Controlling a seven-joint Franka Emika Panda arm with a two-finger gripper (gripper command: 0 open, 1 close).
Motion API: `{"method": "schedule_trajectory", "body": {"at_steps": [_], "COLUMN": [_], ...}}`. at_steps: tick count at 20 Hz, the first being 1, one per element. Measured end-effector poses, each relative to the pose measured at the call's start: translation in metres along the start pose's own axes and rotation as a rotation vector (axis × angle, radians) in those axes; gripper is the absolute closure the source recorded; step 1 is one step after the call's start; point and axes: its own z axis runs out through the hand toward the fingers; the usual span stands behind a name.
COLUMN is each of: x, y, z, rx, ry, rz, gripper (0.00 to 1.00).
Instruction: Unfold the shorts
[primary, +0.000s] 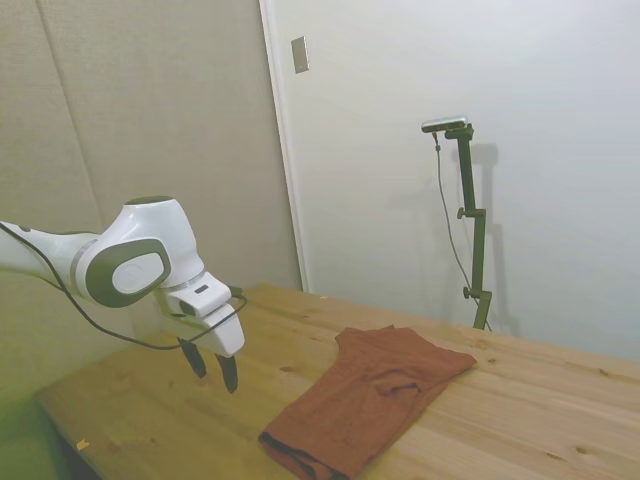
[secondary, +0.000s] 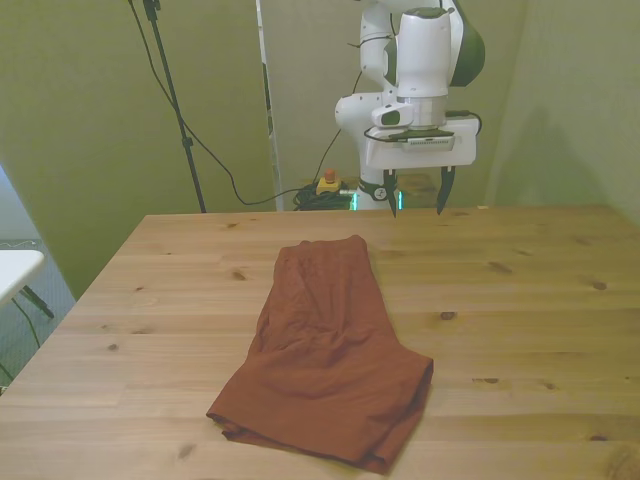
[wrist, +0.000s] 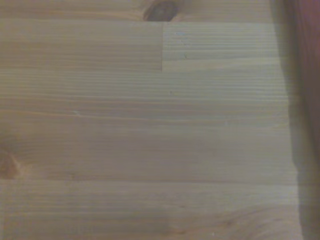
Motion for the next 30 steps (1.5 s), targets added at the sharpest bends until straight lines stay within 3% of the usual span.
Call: {"method": "schedule_trajectory", "body": {"at_steps": [3, 7, 15, 24, 28, 30], "x": [0.003, 0.053, 0.166, 0.218, 0.232, 0.238], "y": [0.004, 0.030, 0.135, 0.191, 0.216, 0.225], "z": [0.002, -0.004, 0.005, 0.048, 0.056, 0.058], "rx": [-0.013, -0.014, 0.012, 0.156, 0.144, 0.179], "ry": [-0.005, 0.014, -0.029, -0.277, -0.298, -0.326], "rz": [0.009, 0.100, 0.274, 0.276, 0.304, 0.309], "gripper": [0.00, 0.00, 0.00, 0.00, 0.00, 0.00]}}
